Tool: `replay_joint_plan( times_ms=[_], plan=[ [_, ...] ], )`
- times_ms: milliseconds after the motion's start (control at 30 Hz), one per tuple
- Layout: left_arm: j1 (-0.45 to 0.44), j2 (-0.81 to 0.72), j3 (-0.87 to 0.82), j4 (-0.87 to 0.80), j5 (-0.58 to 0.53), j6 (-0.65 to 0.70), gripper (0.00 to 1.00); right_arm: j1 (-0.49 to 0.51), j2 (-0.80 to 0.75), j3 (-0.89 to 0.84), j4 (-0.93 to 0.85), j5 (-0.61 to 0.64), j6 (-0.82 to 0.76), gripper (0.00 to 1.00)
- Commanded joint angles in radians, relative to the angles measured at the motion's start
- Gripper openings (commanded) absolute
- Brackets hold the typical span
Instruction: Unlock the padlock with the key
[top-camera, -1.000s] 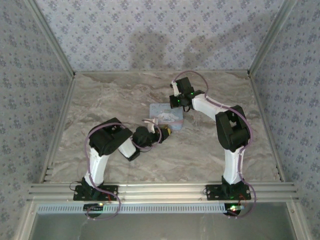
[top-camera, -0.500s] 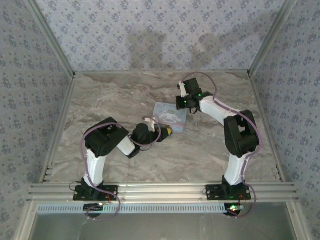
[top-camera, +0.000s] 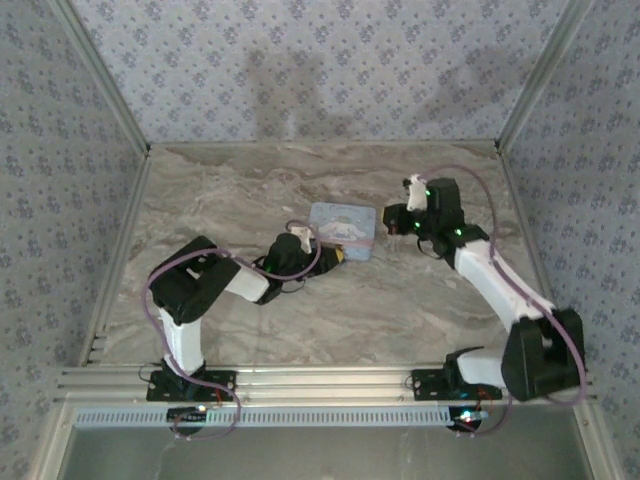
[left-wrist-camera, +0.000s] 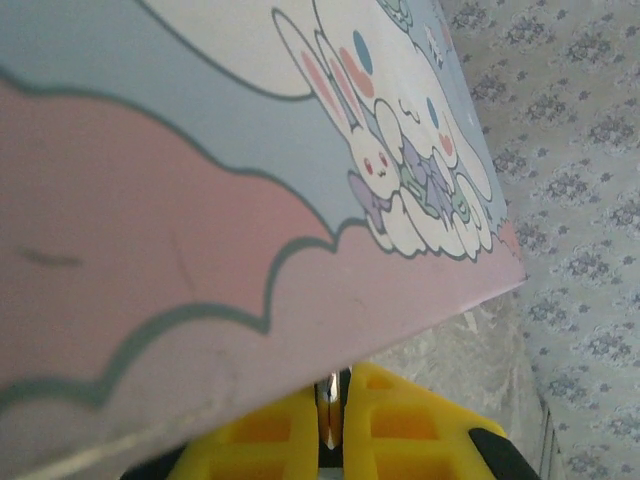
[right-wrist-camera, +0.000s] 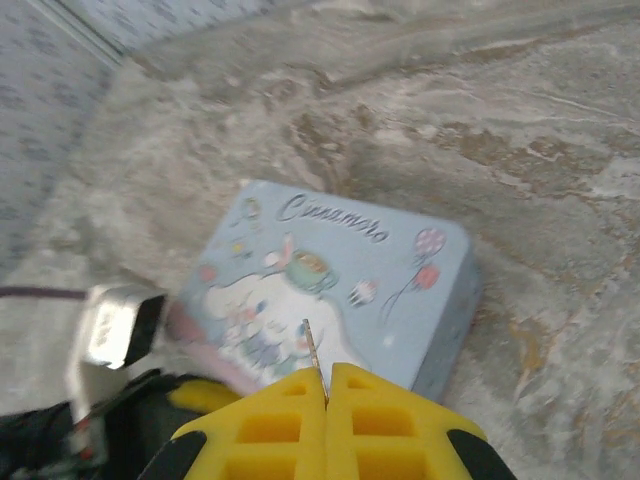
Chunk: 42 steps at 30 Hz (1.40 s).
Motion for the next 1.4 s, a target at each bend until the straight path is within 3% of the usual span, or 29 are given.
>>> replay_joint_plan(
  times_ms=[0, 233, 433, 700, 900, 1367],
  plan=[
    [0.012, -0.04, 0.051, -0.009, 0.016, -0.039, 0.0, -0.009, -0.117, -0.111, 0.116, -0.128, 0.123, 0.0],
    [0.018, -0.025, 0.095, 0.027, 0.018, -0.108, 0.0, 0.011, -0.28, -0.344, 0.304, -0.143, 0.311, 0.0],
    [0.023, -0.02, 0.115, 0.068, 0.021, -0.167, 0.0, 0.08, -0.29, -0.514, 0.532, -0.039, 0.455, 0.0],
    [0.033, -0.016, 0.128, 0.095, 0.031, -0.207, 0.0, 0.205, -0.142, -0.588, 0.773, 0.112, 0.547, 0.0],
    [0.033, -0.009, 0.114, 0.131, 0.032, -0.228, 0.0, 0.214, 0.032, -0.591, 0.954, 0.109, 0.606, 0.0],
    [0.038, 0.018, 0.109, 0.199, 0.042, -0.268, 0.0, 0.22, 0.22, -0.544, 1.124, 0.098, 0.655, 0.0]
  ],
)
